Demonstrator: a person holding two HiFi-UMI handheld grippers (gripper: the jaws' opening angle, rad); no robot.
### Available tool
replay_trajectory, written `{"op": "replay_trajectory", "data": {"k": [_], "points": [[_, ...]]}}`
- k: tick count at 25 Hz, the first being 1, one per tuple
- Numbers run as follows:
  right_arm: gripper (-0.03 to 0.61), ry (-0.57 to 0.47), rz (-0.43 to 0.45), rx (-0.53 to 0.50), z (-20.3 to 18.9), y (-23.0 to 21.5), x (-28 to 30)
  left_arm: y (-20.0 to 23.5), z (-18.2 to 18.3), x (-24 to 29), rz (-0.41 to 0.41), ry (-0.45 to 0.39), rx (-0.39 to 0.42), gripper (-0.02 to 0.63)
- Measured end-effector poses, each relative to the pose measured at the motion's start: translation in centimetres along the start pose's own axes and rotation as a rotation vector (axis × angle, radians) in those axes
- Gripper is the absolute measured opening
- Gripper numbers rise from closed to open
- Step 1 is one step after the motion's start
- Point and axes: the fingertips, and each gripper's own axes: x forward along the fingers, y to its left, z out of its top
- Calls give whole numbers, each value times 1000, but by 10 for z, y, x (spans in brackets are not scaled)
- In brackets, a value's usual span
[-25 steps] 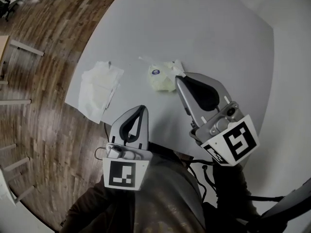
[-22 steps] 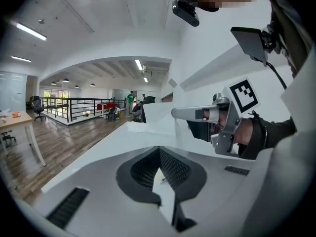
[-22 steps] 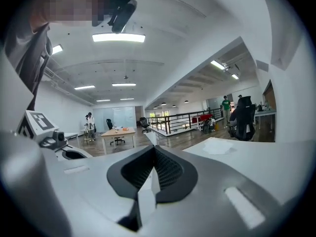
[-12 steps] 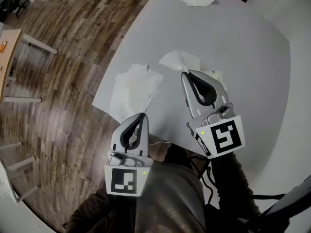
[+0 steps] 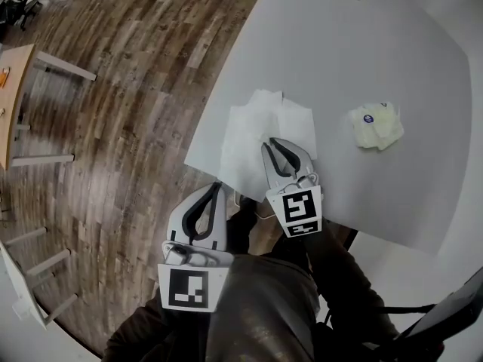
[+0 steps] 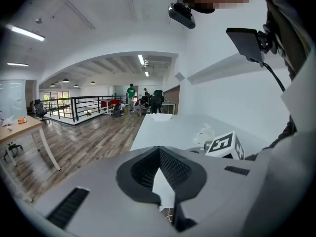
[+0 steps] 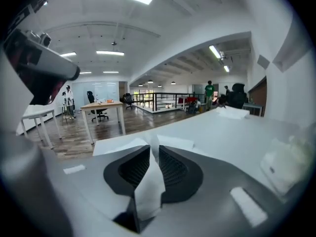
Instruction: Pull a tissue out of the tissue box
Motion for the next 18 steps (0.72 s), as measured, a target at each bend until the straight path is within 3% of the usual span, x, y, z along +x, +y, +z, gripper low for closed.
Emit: {"op": "replay_trajectory", "data": {"k": [3, 7, 12, 18], "points": [[122, 58, 71, 84, -21, 31, 8, 11, -3, -2, -21, -12, -2, -2], [143, 41, 115, 166, -15, 44, -13, -4, 1, 1, -72, -24, 12, -2], [143, -92, 101, 265, 17, 44, -76, -46, 7, 0, -170, -74, 47, -2], [133, -278, 31, 365, 64, 49, -212, -128, 20, -51, -280, -161, 95, -2]]}}
